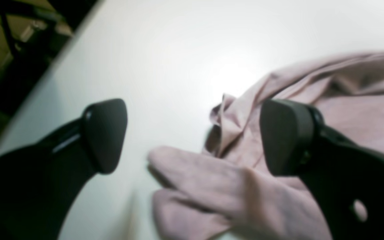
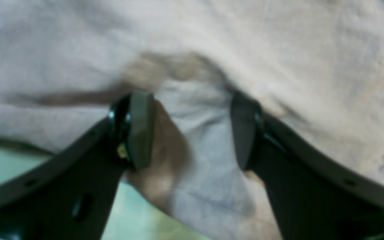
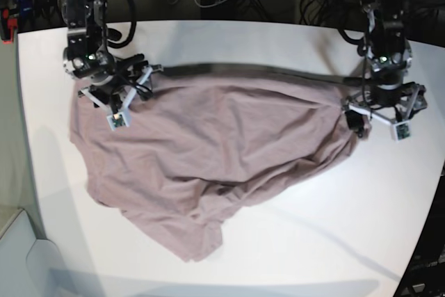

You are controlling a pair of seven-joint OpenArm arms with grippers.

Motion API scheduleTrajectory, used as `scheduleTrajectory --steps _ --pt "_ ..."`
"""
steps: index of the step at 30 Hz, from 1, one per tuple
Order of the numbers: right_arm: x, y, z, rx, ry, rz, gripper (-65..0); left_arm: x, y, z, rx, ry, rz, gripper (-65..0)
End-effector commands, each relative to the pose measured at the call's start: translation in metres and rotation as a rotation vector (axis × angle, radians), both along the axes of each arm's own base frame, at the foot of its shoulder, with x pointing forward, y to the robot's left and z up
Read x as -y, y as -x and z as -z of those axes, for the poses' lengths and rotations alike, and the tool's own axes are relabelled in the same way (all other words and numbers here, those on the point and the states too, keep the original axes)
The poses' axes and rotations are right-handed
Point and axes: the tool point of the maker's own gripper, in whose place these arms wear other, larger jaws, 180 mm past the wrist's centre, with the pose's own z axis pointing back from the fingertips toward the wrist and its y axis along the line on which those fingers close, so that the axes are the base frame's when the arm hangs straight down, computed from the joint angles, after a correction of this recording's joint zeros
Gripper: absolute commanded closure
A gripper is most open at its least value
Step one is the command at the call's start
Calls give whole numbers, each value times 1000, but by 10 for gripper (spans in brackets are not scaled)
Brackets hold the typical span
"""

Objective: Layout the t-shirt on the table in an organized manner, then fold the t-shirt properly
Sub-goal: 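Lower the shirt edge and regrasp it with the left gripper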

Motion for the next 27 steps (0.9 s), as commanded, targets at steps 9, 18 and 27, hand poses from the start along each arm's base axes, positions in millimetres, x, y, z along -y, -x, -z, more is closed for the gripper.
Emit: scheduleTrajectory --steps 9,18,27 --pt "11 9 6 -46 31 -3 -369 3 -17 35 -71 11 11 -614" --pt "13 10 6 -49 37 -4 -369 8 -14 44 -85 37 -2 -614" --pt "13 13 8 -56 37 -4 -369 12 -15 44 -85 42 7 -347"
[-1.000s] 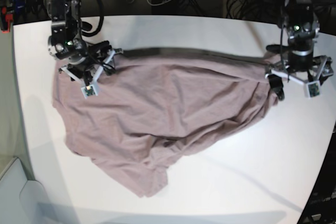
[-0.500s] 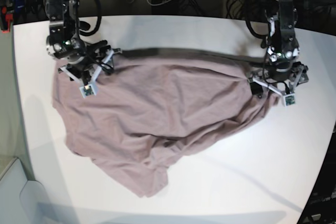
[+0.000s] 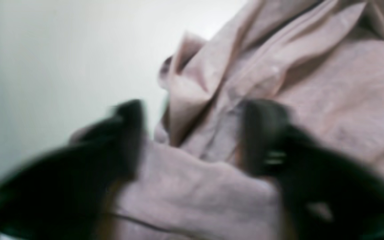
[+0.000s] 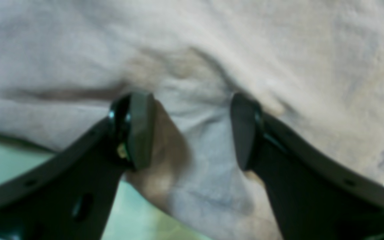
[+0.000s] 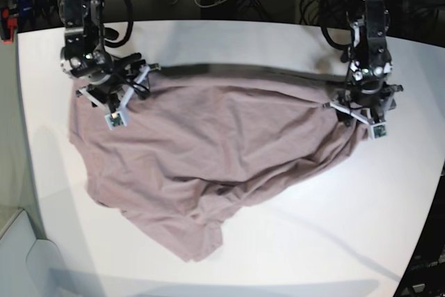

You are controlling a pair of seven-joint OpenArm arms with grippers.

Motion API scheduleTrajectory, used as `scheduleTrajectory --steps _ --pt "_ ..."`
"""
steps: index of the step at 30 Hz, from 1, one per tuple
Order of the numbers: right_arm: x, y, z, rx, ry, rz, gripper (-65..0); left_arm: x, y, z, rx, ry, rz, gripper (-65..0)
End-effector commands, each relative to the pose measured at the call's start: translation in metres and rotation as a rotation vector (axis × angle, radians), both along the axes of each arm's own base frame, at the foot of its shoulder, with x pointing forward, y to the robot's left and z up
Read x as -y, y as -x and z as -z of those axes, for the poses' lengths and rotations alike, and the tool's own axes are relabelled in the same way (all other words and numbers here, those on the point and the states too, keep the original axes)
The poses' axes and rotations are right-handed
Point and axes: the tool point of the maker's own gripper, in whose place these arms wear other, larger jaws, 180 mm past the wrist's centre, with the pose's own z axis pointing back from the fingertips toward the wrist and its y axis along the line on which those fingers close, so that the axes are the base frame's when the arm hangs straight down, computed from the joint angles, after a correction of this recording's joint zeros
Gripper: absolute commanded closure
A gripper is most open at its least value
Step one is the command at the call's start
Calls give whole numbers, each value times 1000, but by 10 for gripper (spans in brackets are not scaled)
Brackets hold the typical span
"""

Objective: Layout the t-shirt on the table in an organized manner, then fold the t-shirt properly
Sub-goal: 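Lower the shirt edge and regrasp it with the left gripper, then drag the shirt edge with the left gripper away from the right gripper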

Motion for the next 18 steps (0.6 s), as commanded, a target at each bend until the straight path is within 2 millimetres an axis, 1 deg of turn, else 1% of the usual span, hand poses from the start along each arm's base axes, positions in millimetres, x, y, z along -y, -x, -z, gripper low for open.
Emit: scheduleTrajectory --steps 1,3,4,5,6,7,9,12,15,16,18 --pt "7 10 7 -53 30 -4 -369 -4 -10 -16 53 -24 1 -251" --pt "7 12 8 -56 30 -4 -369 -6 -10 -16 54 -24 -3 -43" --pt "7 12 8 -56 30 -4 -369 -8 -10 -17 54 -25 -11 0" --pt "7 12 8 -56 30 -4 -369 -8 -9 -17 55 -25 -15 0" --pt "7 13 8 -58 30 -4 -369 -8 -9 -17 55 -25 -15 -23" --pt "7 13 8 -58 30 -4 -369 -8 -10 -18 59 -25 -14 -27" --pt "7 13 8 -59 30 -4 -369 -6 -13 -30 90 -30 -6 0" --pt "7 13 8 -59 30 -4 -369 -1 -22 -61 174 -41 9 -2" --pt "7 12 8 -58 29 -3 -369 -15 -29 -91 256 -54 -35 -1" --pt "7 12 8 -58 29 -3 -369 -17 -35 -101 289 -48 -51 -1" --pt "8 14 14 -76 29 1 -369 -31 -44 -118 338 -48 -96 -1"
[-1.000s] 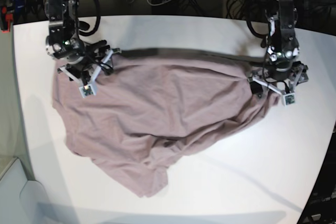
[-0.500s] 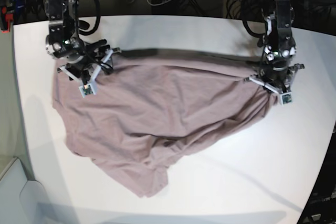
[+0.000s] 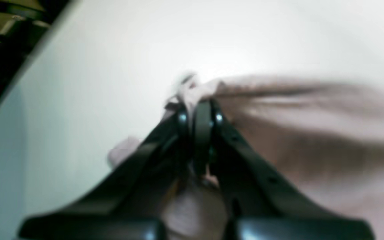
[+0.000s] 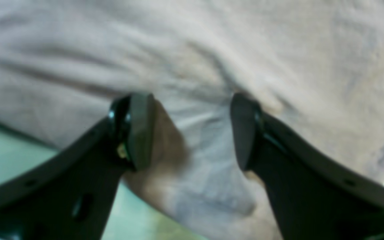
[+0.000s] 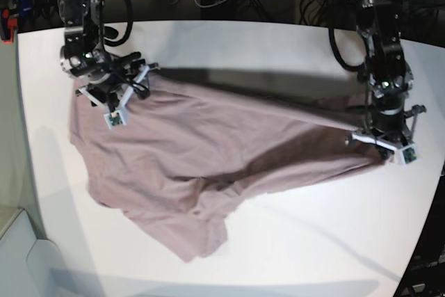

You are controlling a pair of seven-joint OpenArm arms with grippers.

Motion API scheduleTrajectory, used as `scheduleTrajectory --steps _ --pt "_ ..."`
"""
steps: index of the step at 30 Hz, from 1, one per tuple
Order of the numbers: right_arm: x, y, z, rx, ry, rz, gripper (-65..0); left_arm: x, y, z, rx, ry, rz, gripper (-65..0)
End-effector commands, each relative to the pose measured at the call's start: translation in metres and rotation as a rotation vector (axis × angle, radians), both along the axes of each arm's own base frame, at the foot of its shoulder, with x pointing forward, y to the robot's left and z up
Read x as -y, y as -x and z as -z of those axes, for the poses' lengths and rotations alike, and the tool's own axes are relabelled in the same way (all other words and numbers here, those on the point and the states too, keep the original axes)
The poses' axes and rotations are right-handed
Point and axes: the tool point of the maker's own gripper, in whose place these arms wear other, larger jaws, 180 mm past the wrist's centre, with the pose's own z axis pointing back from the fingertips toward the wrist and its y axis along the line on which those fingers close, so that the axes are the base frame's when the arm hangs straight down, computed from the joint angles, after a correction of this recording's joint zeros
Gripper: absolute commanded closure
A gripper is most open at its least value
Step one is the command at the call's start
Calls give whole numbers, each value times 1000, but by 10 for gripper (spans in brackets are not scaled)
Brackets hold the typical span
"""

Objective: Layout the t-shirt on the table in an organized manner, then fold the t-shirt properly
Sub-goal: 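Drag the shirt edge with the left gripper away from the right gripper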

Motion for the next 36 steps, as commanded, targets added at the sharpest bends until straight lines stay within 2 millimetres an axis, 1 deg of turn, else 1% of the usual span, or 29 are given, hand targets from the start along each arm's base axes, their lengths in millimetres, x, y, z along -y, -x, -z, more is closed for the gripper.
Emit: scheduleTrajectory --steps 1,4,7,9,14,16,19,21,22,25,28,29,31,33,36 --pt "8 14 16 -85 29 1 -369 -11 -13 -31 91 -37 -19 -1" --pt "14 18 34 -104 19 15 -368 -21 -21 -40 90 -15 -49 -1" --pt "21 27 55 -128 11 32 -368 -29 -29 -43 78 7 -71 -1" --pt "22 32 63 -139 4 39 -360 -34 -38 -43 80 21 -83 -3" --pt "23 35 65 -142 4 38 -286 -40 -66 -27 37 77 -104 -3" --pt "22 39 66 -148 3 36 -256 -41 -76 -18 12 98 -112 -3" --pt "20 42 60 -131 4 27 -214 -41 -87 1 -39 136 -120 -3" --pt "16 42 48 -94 2 14 -190 -43 -92 18 -70 149 -129 -3" --pt "13 42 41 -75 3 6 -179 -48 -92 27 -84 142 -136 -3" --pt "9 39 18 -13 10 -20 -156 -54 -97 47 -100 144 -152 -4" --pt "4 38 -3 44 13 -40 -136 -55 -95 68 -146 167 -168 -5" --pt "2 38 -9 57 13 -45 -133 -59 -93 72 -162 167 -174 -5" --pt "1 36 -17 81 14 -52 -132 -59 -91 77 -175 173 -177 -14" --pt "3 34 -22 94 23 -59 -132 -59 -92 75 -169 173 -180 -65" --pt "2 31 -30 117 25 -64 -132 -58 -91 77 -171 180 -183 -170"
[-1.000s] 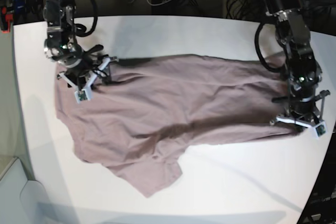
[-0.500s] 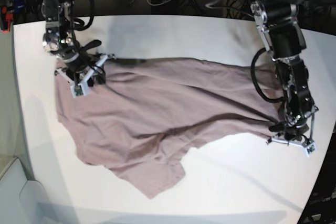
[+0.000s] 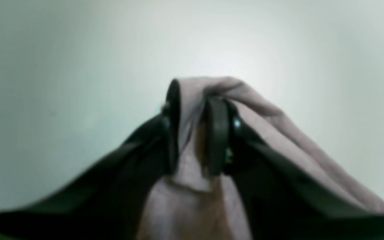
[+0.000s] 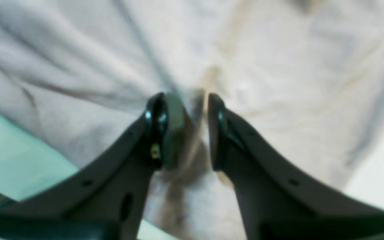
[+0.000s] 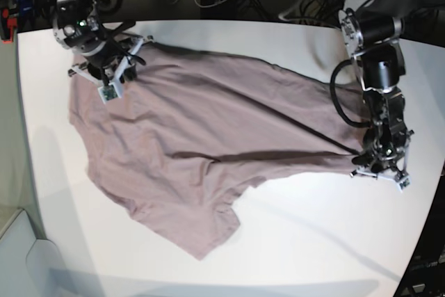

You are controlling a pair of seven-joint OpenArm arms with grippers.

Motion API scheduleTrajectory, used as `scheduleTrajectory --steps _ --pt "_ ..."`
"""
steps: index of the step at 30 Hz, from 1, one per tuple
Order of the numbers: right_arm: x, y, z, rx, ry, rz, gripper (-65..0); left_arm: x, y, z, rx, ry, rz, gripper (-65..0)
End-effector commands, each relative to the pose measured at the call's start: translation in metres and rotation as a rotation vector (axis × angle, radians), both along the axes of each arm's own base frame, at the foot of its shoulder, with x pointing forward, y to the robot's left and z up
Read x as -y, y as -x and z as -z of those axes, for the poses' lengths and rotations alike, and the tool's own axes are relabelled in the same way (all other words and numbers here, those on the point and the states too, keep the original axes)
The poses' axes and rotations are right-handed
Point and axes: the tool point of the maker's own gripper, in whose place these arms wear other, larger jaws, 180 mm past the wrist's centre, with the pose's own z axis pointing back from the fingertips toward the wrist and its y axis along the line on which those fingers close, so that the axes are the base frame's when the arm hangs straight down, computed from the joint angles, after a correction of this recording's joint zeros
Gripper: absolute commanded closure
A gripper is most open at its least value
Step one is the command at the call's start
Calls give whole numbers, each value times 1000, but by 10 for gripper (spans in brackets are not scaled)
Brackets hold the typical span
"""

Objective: Layout the t-shirt on the table in an organized manner, then fold the t-shirt properly
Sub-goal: 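Drag the shirt edge with the left gripper away from the right gripper, then release the shirt and raise the left gripper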

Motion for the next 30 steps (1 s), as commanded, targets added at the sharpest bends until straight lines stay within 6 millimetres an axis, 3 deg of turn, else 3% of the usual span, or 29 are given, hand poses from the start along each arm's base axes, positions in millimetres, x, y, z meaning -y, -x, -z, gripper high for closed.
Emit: scheduleTrajectory --steps 1,9,13,15,20,22,27,30 --pt "-1 -5 -11 39 -3 -10 -132 -8 -14 -21 63 -13 -16 -189" --pt "2 -12 -42 83 28 -12 -140 -10 -3 -11 43 151 -51 -213" --pt "0 -12 -48 91 32 -18 -187 -15 2 -30 77 201 -48 -230" --pt "-2 -13 -48 93 30 -22 -216 -17 6 -41 114 200 -44 -284" --pt "-5 -14 -49 98 21 -22 -258 -14 14 -62 166 153 -7 -505" --pt "-4 -15 -48 98 20 -21 -260 -8 21 -71 169 143 25 -549" --pt "-11 -23 -49 106 15 -40 -260 25 62 -63 116 159 96 -553" --pt "-12 -21 -42 87 10 -40 -260 33 96 -43 66 168 88 -553"
